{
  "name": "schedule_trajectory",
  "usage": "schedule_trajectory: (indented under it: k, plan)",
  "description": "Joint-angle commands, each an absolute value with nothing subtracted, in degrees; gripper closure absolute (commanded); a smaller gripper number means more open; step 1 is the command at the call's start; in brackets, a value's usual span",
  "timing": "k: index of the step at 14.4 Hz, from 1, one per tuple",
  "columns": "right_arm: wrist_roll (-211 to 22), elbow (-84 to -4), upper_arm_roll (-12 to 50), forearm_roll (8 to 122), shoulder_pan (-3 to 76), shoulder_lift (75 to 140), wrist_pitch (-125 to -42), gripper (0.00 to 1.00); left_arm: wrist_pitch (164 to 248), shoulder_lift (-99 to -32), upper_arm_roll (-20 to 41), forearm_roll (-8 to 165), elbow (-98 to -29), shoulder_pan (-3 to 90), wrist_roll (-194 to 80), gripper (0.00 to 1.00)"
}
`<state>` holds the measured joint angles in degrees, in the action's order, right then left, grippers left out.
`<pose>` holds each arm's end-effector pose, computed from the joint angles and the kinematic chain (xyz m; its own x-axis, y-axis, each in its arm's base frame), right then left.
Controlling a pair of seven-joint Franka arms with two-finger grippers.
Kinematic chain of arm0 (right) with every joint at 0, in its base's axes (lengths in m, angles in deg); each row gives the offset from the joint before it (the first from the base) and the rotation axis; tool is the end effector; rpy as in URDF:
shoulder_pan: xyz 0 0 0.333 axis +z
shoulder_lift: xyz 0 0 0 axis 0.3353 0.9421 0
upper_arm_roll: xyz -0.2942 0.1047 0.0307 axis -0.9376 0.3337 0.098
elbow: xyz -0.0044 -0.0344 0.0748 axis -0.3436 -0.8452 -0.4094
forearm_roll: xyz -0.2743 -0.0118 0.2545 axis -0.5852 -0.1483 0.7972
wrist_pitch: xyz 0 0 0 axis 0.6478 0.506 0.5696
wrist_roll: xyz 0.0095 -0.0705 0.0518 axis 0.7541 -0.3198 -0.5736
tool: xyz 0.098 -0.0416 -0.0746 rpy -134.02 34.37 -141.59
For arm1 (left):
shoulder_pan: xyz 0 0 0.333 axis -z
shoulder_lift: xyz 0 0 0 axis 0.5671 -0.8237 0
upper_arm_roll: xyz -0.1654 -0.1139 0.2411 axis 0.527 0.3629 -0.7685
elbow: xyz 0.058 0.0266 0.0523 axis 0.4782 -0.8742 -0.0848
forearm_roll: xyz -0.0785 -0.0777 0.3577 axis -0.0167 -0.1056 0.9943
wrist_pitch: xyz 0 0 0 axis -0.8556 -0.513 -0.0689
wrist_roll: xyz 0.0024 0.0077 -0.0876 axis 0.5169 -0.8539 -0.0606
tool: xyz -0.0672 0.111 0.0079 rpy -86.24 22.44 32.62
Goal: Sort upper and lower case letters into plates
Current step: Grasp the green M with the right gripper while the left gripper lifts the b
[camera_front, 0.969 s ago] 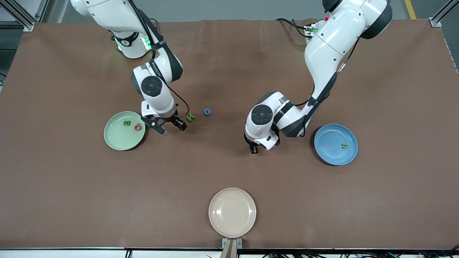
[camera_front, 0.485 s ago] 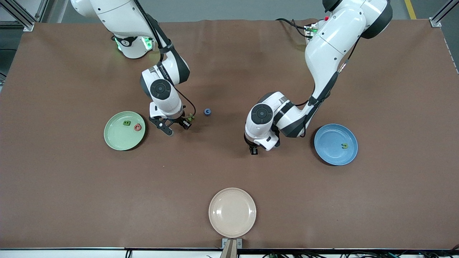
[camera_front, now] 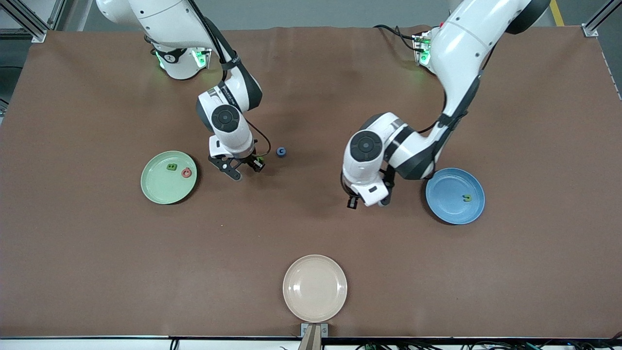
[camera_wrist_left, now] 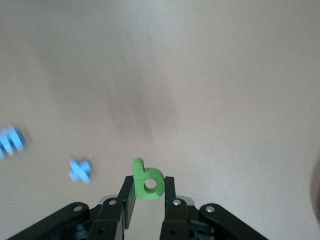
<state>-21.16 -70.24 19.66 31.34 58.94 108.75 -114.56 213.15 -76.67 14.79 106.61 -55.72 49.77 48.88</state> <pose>0.4468 0.3079 0.1788 0.8072 -0.5900 -0.0166 -0.5887 -0.8068 0.0499 0.5647 -0.3704 0.2615 0.3782 0.9247 0.0443 0.9255 -0.3786 0.0027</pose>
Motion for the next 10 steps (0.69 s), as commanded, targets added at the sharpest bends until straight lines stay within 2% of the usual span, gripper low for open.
schedule_trajectory:
  k: [1, 4, 7, 10]
  plan:
    - [-19.20, -70.94, 19.19, 31.99, 60.63, 108.55, -114.42, 0.47, 212.62, -68.01, 19.35, 106.66, -66.41, 40.56, 32.74, 0.98]
    - [-19.11, -71.21, 19.19, 31.99, 61.08, 108.55, -114.50, 0.47, 212.79, -64.67, 22.17, 107.36, -72.30, 32.20, 12.54, 0.98]
    - [-18.67, -71.47, 19.19, 32.08, 61.69, 108.55, -114.50, 0.47, 213.84, -63.16, 22.44, 110.16, -76.17, 26.92, -6.56, 0.98]
    - [-18.49, -72.17, 19.19, 32.08, 62.13, 108.55, -114.85, 0.48, 220.50, -63.16, 22.62, 111.49, -80.74, 21.56, -15.02, 0.98]
